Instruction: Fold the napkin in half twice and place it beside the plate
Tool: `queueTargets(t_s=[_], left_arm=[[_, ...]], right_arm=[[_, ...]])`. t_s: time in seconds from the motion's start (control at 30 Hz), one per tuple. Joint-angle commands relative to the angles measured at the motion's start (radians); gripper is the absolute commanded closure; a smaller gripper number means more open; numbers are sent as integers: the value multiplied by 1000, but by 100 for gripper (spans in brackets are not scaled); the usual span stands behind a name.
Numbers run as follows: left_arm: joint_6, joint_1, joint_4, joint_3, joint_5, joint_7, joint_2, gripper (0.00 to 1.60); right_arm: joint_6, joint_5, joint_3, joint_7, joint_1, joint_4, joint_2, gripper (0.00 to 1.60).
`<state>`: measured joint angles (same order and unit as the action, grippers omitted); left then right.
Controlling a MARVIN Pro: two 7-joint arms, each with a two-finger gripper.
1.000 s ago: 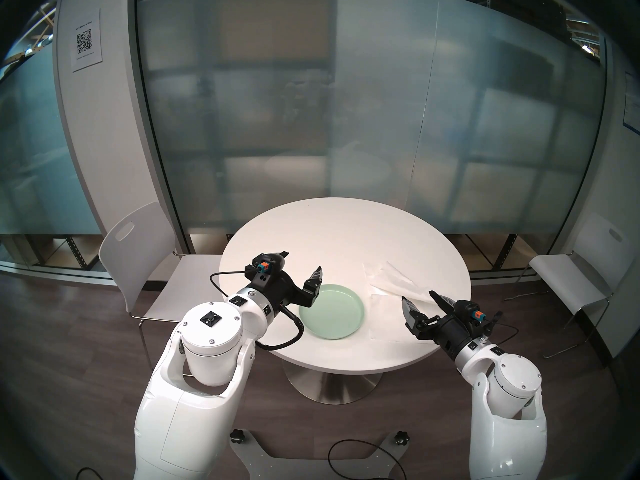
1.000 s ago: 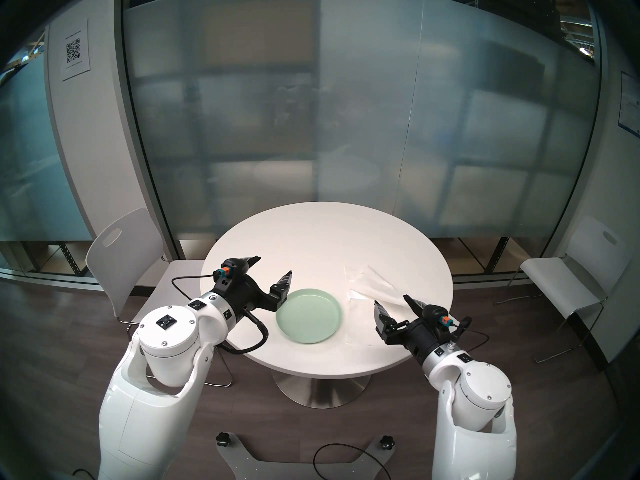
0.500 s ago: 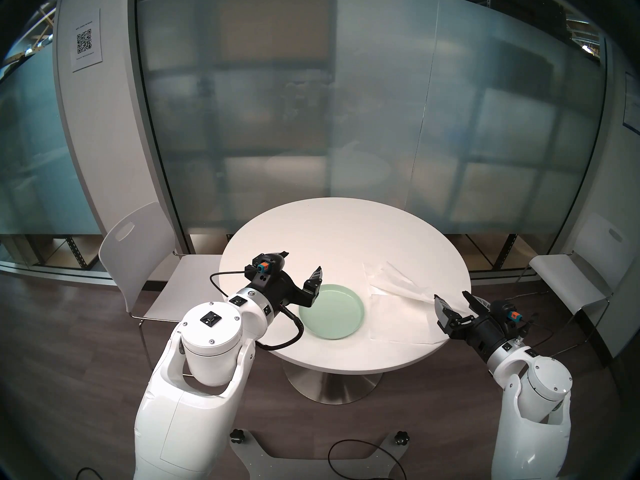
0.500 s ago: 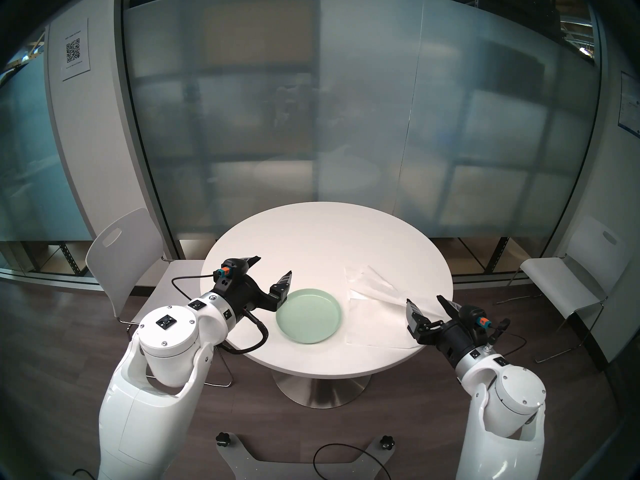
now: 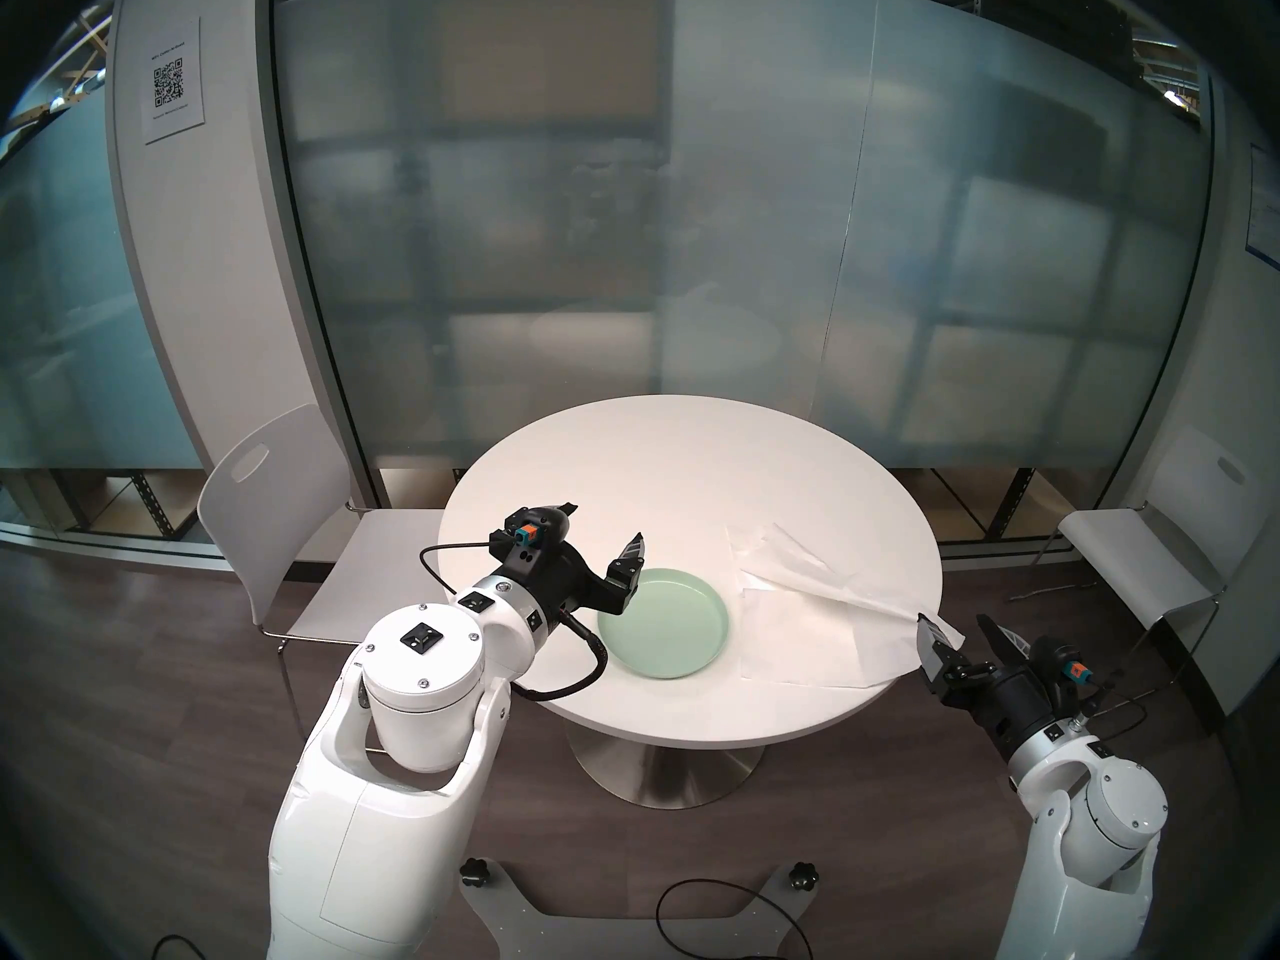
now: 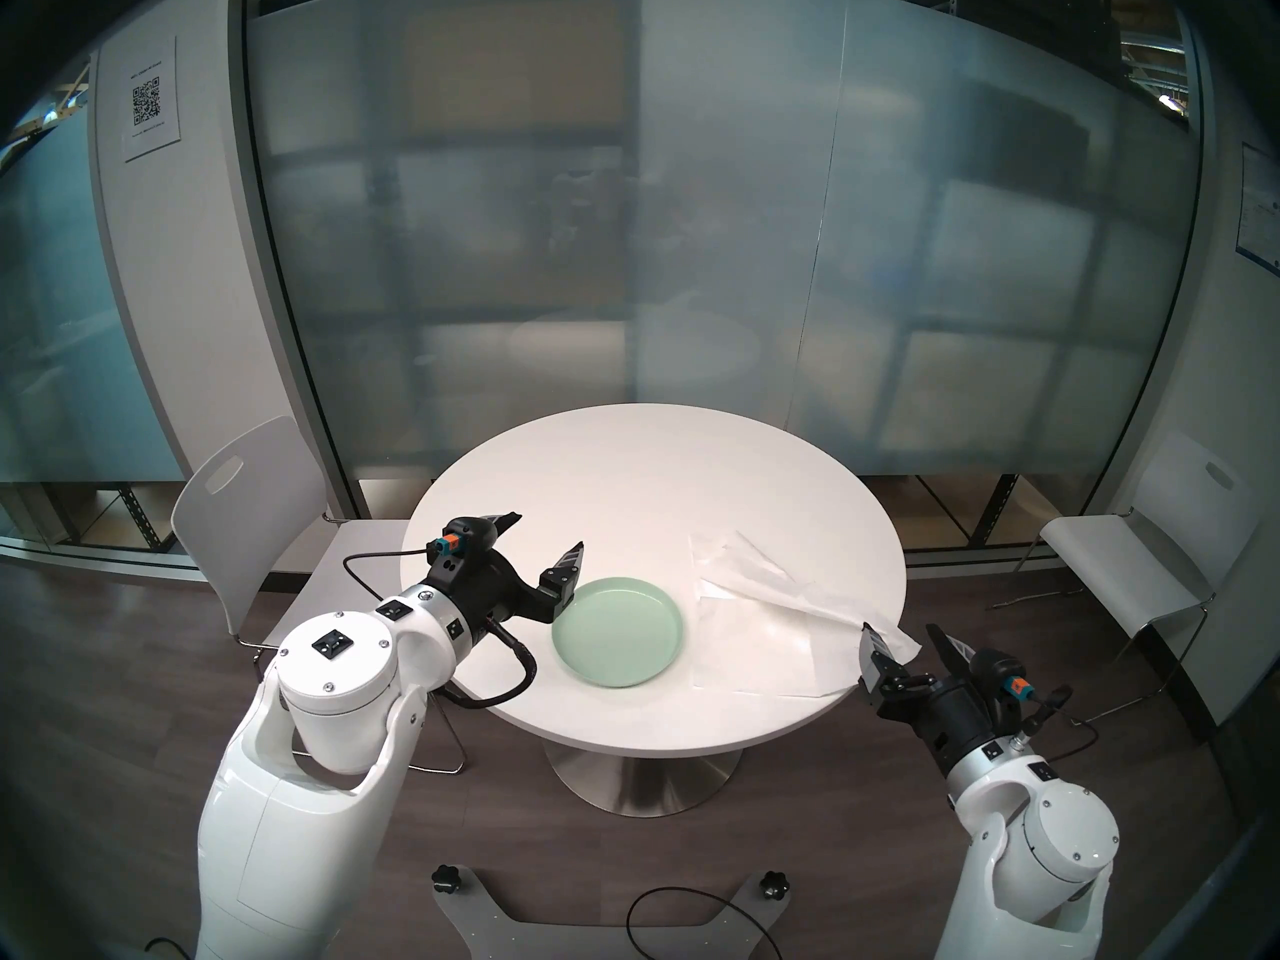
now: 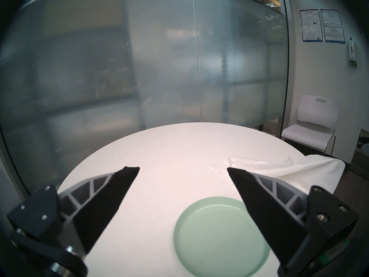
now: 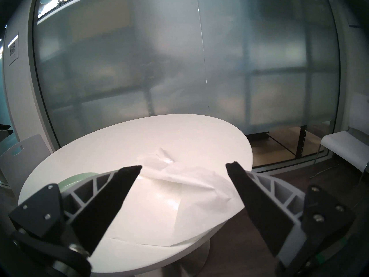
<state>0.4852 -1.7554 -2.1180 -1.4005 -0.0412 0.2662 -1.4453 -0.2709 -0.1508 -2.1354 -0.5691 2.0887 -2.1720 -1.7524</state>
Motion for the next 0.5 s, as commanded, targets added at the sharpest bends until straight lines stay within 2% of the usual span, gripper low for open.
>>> queueTargets(t_s=[0.0,0.2,0.37,0.47], left_arm=[[-1,2,-19,2,-2,1,3,0],[-1,2,-19,2,-2,1,3,0],[-1,3,-19,2,-1,1,3,0],[-1,3,-19,3,-1,0,3,0]], right_arm=[[21,-18,-10,12,42,-30,-55,0],[31,-35,-22,32,29,1,-62,0],[-35,-153,-32,59,-7,28,-43,0],[-60,-173,-37,70,-31,47,-29,0]])
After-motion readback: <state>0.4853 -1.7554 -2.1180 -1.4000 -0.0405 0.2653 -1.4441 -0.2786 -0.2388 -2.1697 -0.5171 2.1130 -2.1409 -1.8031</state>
